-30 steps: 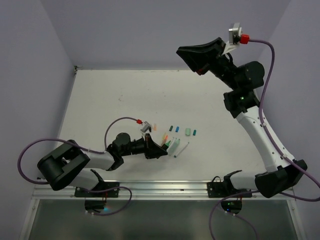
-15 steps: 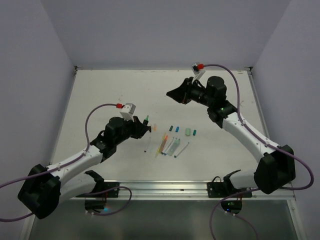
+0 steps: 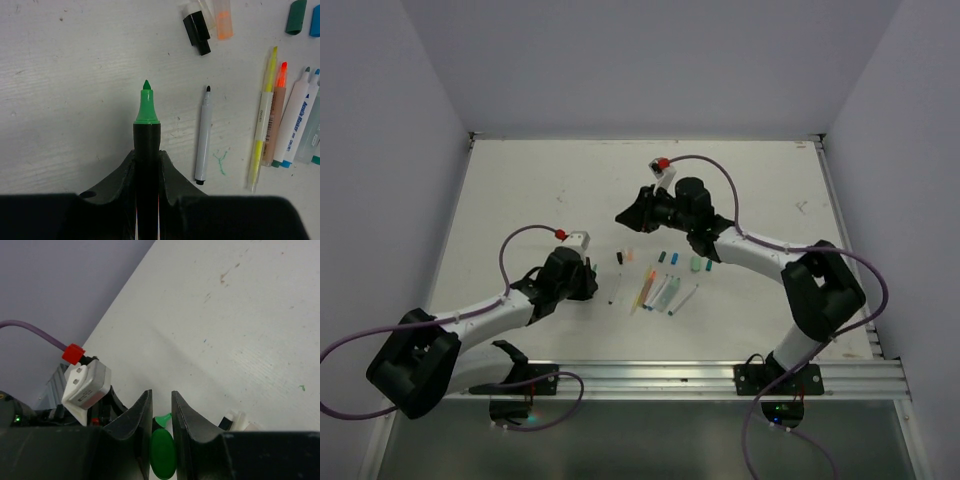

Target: Open the pen caps

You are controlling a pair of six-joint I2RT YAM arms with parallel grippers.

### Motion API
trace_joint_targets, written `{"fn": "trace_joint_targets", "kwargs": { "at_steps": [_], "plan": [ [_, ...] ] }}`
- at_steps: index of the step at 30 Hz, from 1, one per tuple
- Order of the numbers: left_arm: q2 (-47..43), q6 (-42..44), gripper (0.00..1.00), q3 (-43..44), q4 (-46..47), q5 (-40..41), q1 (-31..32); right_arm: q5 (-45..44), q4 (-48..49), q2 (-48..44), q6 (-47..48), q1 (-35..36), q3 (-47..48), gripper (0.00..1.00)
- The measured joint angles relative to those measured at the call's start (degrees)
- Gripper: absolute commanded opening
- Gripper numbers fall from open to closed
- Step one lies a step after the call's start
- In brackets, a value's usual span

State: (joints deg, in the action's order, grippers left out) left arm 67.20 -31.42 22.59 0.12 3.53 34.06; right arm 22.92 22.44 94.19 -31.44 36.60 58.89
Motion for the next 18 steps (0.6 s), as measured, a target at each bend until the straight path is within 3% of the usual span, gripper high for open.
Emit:
{"fn": "trace_joint_targets", "kwargs": {
  "at_steps": [12, 18],
  "plan": [
    [0.4, -0.5, 0.33, -1.8, 1.6, 0.0, -0.1, -1.0, 12.5, 17.8, -3.7, 5.1, 0.7, 0.00],
    [0.1, -0.9, 0.54, -1.8, 2.3, 0.4, -0.1, -0.9, 16.5, 22.6, -4.6, 5.9, 2.1, 0.00]
  ]
}}
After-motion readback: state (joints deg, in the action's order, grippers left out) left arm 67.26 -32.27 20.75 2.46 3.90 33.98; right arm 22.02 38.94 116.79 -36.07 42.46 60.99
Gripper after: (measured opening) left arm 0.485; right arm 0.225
